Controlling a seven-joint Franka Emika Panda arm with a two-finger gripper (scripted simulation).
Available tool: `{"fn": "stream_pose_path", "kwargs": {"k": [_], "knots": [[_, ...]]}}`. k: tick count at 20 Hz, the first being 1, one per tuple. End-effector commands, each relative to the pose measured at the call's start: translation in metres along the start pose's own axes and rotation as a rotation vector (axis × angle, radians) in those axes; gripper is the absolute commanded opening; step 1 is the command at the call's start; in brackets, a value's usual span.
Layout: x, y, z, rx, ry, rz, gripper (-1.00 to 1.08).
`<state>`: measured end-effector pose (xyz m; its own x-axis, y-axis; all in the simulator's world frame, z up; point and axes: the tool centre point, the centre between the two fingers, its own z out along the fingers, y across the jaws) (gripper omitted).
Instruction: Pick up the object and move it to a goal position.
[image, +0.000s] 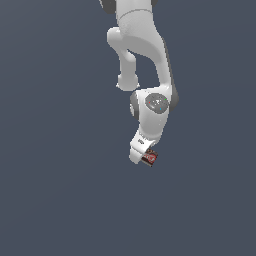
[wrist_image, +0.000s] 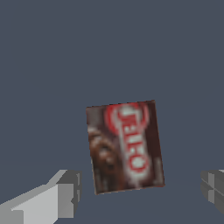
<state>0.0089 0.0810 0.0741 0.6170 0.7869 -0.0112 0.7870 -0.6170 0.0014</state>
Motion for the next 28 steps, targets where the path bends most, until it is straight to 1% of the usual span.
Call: {"fn": "stream_pose_path", "kwargs": {"k": [1, 7, 13, 22, 27, 28], "knots": [[0.005, -0.003, 0.004, 0.0, 0.005, -0.045, 1.0], [0.011, -0.007, 0.008, 0.001, 0.011, -0.097, 1.0], [0.01, -0.007, 0.011, 0.001, 0.01, -0.096, 1.0], [0.01, -0.008, 0.051, 0.001, 0.011, -0.101, 1.0], [0.011, -0.007, 0.058, 0.001, 0.011, -0.101, 1.0], [0.011, -0.007, 0.058, 0.001, 0.011, -0.101, -1.0]]}}
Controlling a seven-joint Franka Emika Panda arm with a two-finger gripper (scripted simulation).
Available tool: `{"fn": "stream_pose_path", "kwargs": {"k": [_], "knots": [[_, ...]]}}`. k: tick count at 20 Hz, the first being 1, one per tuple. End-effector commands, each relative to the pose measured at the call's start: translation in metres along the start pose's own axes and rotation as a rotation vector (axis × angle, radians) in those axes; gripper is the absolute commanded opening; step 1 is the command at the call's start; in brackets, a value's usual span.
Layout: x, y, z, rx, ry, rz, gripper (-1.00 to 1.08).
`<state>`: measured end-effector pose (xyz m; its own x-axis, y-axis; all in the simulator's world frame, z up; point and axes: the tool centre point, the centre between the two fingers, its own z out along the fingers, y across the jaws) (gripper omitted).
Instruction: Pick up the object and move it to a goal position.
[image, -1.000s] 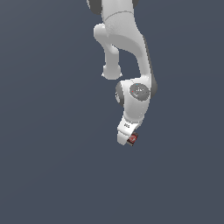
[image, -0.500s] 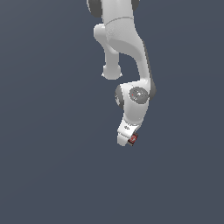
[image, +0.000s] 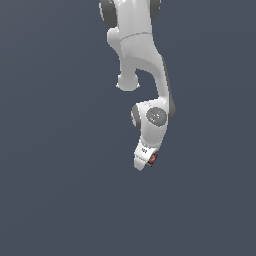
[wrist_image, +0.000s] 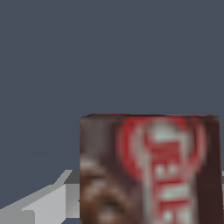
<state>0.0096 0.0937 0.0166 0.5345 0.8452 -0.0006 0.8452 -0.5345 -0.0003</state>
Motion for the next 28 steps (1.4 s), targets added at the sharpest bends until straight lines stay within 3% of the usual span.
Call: {"fn": "stream_pose_path", "kwargs": {"k": [1, 16, 28], "knots": [[0.0, 0.0, 0.001, 0.0, 0.0, 0.0, -1.0], [-0.002, 0.005, -0.012, 0.0, 0.002, -0.003, -1.0], [-0.031, 0.048, -0.104, 0.0, 0.002, -0.004, -1.0]]}}
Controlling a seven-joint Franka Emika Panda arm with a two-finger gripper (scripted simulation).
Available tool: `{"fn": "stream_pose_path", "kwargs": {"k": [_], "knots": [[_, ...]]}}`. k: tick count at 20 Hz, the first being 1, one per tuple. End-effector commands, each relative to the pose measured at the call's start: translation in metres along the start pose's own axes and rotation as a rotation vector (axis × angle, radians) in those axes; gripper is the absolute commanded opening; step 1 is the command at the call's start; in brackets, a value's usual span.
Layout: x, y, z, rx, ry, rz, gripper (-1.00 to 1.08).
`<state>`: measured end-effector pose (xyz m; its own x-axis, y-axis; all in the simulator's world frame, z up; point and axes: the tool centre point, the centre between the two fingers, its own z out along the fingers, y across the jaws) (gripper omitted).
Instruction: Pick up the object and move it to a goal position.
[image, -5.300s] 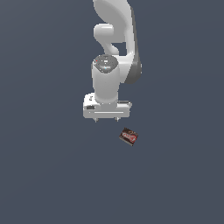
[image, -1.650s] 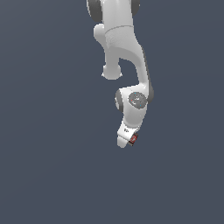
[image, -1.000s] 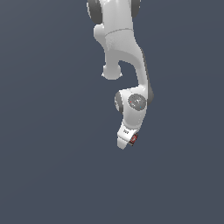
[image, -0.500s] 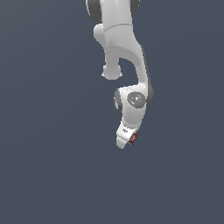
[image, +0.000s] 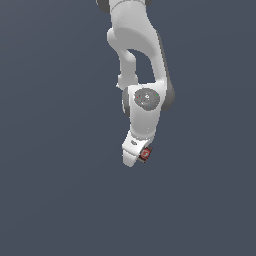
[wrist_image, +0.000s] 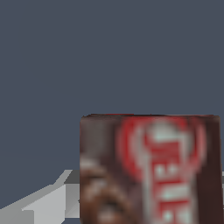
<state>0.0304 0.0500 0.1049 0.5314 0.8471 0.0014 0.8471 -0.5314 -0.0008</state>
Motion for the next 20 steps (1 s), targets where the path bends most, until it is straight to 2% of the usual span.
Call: {"fn": "stream_pose_path", "kwargs": {"k": [1, 14, 20], "knots": [[-0.008, 0.012, -0.026, 0.0, 0.0, 0.0, -1.0], [-0.049, 0.076, -0.159, 0.001, 0.002, 0.0, -1.0], [-0.064, 0.101, -0.207, 0.001, 0.001, 0.001, -1.0]]}}
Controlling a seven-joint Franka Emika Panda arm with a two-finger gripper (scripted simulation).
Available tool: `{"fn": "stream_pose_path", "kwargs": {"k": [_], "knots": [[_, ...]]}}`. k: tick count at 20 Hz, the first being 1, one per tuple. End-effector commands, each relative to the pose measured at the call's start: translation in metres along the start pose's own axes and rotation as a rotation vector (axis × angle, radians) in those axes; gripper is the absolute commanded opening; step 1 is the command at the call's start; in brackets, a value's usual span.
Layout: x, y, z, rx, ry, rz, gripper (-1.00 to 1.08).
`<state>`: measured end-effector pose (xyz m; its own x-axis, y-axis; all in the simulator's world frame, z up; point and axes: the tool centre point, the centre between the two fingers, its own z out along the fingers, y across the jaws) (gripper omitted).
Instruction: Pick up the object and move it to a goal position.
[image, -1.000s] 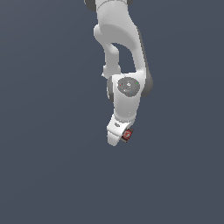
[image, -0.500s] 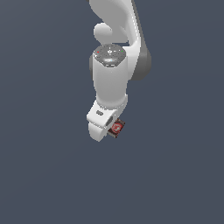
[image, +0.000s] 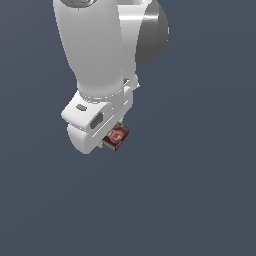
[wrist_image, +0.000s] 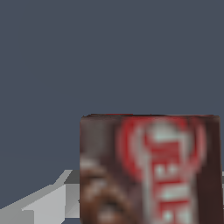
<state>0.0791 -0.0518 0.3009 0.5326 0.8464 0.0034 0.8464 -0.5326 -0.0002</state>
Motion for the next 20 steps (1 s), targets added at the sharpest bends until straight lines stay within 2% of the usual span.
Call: {"fn": "stream_pose_path", "kwargs": {"k": [1, 10, 20], "knots": [[-0.006, 0.009, -0.018, 0.001, -0.001, 0.0, -1.0], [-0.02, 0.035, -0.067, 0.001, -0.002, 0.001, -1.0], [-0.03, 0.054, -0.102, 0.0, -0.002, 0.002, -1.0]]}}
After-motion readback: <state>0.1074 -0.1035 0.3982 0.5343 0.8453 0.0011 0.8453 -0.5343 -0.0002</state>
